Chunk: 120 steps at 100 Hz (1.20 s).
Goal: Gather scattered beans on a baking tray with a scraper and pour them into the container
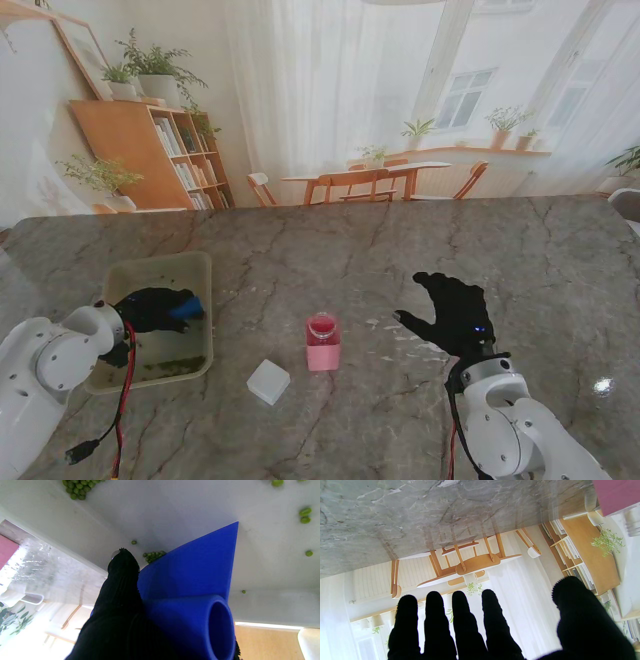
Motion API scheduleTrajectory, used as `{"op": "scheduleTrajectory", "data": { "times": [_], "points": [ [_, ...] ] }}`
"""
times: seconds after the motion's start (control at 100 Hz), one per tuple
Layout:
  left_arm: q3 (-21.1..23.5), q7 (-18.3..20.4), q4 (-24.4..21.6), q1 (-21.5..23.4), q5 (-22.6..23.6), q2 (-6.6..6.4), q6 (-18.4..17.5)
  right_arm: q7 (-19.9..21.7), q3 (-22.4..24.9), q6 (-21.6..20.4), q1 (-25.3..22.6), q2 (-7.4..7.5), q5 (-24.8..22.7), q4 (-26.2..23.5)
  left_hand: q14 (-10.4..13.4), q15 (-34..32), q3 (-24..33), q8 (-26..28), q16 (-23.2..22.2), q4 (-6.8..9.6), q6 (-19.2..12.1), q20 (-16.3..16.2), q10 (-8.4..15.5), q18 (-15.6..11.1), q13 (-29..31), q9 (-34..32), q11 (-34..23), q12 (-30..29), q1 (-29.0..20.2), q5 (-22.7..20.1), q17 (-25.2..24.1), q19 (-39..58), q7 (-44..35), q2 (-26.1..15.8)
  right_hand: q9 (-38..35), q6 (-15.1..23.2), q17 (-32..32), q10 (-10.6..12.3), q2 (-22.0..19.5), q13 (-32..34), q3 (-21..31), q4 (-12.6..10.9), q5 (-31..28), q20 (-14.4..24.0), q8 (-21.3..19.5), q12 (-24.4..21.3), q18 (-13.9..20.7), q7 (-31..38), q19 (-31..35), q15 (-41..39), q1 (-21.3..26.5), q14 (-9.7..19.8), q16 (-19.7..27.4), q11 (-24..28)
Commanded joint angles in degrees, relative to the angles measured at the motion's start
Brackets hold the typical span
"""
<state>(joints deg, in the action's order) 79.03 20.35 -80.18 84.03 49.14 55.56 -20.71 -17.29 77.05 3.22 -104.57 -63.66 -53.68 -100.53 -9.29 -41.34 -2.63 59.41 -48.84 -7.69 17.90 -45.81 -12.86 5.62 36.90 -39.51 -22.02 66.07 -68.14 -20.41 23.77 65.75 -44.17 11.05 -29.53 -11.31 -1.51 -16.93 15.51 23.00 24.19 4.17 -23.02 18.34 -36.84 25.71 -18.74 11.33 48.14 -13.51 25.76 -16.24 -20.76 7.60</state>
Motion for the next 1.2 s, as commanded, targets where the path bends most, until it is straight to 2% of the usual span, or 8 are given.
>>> {"op": "scheduleTrajectory", "data": {
  "times": [0.0,0.51,0.86,1.19],
  "points": [
    [-1.7,2.1,1.7,3.6,0.0,0.82,-0.8,0.5,0.1,0.1,-0.3,-0.18,0.2,-0.1,3.9,-2.0,3.4,-0.5,-0.7,3.40,-11.2,-1.1,11.0,-0.7,5.5,-8.8,-4.4,2.1,-5.8,-8.0,0.7,-0.3,-3.7,-1.9,0.0,0.5,0.2,0.8,-1.6,0.8,-0.8,-1.7,0.2,-0.4,-0.5,1.0,-0.9,0.0,1.0,-0.4,0.4,0.2,-0.5,0.3],
    [1.8,6.1,-5.5,10.2,-1.2,0.70,0.7,-0.1,0.5,0.6,-0.8,-0.35,0.5,-0.4,3.0,-2.2,4.6,-0.6,-1.0,3.35,-10.9,-2.1,10.2,0.6,6.2,-10.4,-3.1,3.3,-5.8,-9.4,0.6,-0.3,-3.6,-0.5,0.0,0.5,0.1,0.9,-1.6,0.8,-0.8,-1.7,0.2,-0.4,-0.5,1.0,-0.9,0.0,1.0,-0.4,0.4,0.2,-0.5,0.3],
    [4.5,9.3,-9.5,13.2,0.2,0.40,1.1,-0.1,0.6,0.4,-0.8,-0.34,0.5,-0.4,2.8,-2.1,5.0,-0.4,-1.2,3.20,-10.8,-2.7,10.1,1.1,6.6,-11.1,-2.5,3.9,-5.8,-9.9,0.7,-0.1,-3.4,-0.1,0.0,0.5,0.2,0.8,-1.6,0.8,-0.8,-1.7,0.2,-0.4,-0.5,1.0,-0.8,0.0,1.0,-0.4,0.4,0.2,-0.6,0.4],
    [7.1,12.9,-14.0,16.4,-1.7,0.21,2.4,-0.1,0.6,0.7,-0.9,-0.37,0.5,-0.5,2.5,-2.1,4.9,-0.2,-1.5,3.21,-10.7,-3.1,9.8,1.5,7.4,-11.8,-2.3,4.1,-5.8,-10.6,1.3,0.0,-2.8,0.2,-0.1,0.5,0.2,0.8,-1.6,0.8,-0.8,-1.7,0.2,-0.4,-0.5,1.0,-0.8,0.0,1.0,-0.4,0.4,0.2,-0.6,0.4]
  ]
}}
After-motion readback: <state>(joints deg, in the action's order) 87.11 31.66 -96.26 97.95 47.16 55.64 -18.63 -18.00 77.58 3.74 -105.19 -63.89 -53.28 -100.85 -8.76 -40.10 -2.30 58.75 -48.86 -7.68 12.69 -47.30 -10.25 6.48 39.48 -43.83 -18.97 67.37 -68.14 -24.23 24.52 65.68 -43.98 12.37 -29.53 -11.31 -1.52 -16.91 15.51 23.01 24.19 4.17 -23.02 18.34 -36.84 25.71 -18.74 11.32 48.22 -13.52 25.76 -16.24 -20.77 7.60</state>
